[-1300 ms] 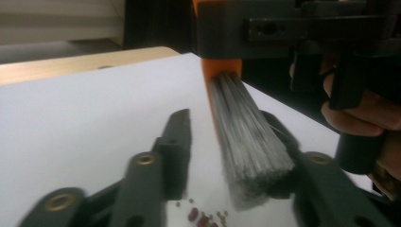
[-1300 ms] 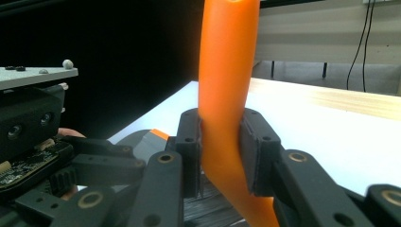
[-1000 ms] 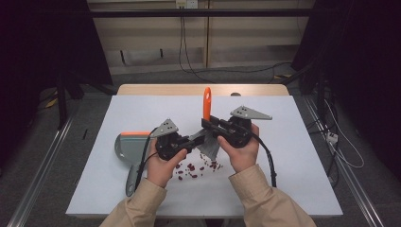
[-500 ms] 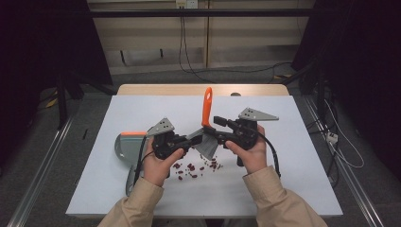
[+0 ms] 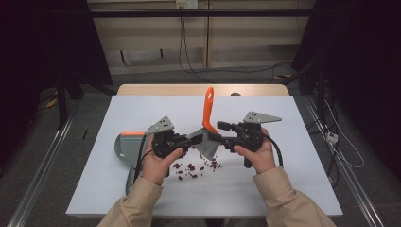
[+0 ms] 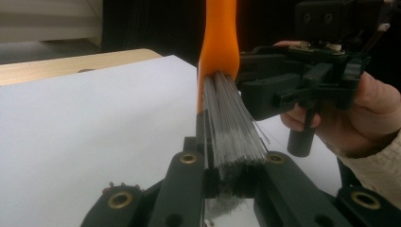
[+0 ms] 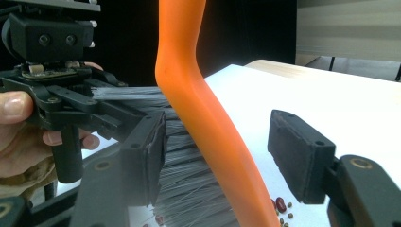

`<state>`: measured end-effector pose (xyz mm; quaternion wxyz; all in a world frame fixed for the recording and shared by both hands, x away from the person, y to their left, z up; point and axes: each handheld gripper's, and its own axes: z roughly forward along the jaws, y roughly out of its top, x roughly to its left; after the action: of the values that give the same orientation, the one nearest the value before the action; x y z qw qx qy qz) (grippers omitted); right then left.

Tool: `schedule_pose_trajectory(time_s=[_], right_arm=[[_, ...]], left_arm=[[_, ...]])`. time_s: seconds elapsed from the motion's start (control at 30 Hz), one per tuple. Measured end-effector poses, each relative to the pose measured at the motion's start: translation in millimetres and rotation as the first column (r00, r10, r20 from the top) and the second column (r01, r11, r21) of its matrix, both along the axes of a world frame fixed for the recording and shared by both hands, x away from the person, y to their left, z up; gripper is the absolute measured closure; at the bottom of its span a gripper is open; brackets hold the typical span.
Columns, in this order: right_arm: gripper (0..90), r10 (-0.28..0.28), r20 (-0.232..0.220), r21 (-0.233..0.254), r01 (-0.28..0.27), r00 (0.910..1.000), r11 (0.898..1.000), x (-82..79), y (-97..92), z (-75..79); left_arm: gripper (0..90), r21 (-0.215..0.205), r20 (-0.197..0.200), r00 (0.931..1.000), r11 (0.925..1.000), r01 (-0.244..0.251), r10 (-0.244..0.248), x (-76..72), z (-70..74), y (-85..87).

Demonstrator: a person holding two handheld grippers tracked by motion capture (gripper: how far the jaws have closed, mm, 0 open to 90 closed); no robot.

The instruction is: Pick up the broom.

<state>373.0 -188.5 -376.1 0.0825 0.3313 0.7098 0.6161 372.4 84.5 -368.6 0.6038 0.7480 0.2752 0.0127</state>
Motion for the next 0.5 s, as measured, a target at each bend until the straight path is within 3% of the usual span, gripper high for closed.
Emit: schedule_pose_trajectory(time_s=[0.5], right_arm=[[43.0,0.062,-0.057,0.047,-0.059,0.9965,0.997,6.2,-2.3,-4.6]], left_arm=[[84.7,-0.010,-0.006,0.9996,0.9996,0.027,-0.027,0.8,-1.1,-2.2]])
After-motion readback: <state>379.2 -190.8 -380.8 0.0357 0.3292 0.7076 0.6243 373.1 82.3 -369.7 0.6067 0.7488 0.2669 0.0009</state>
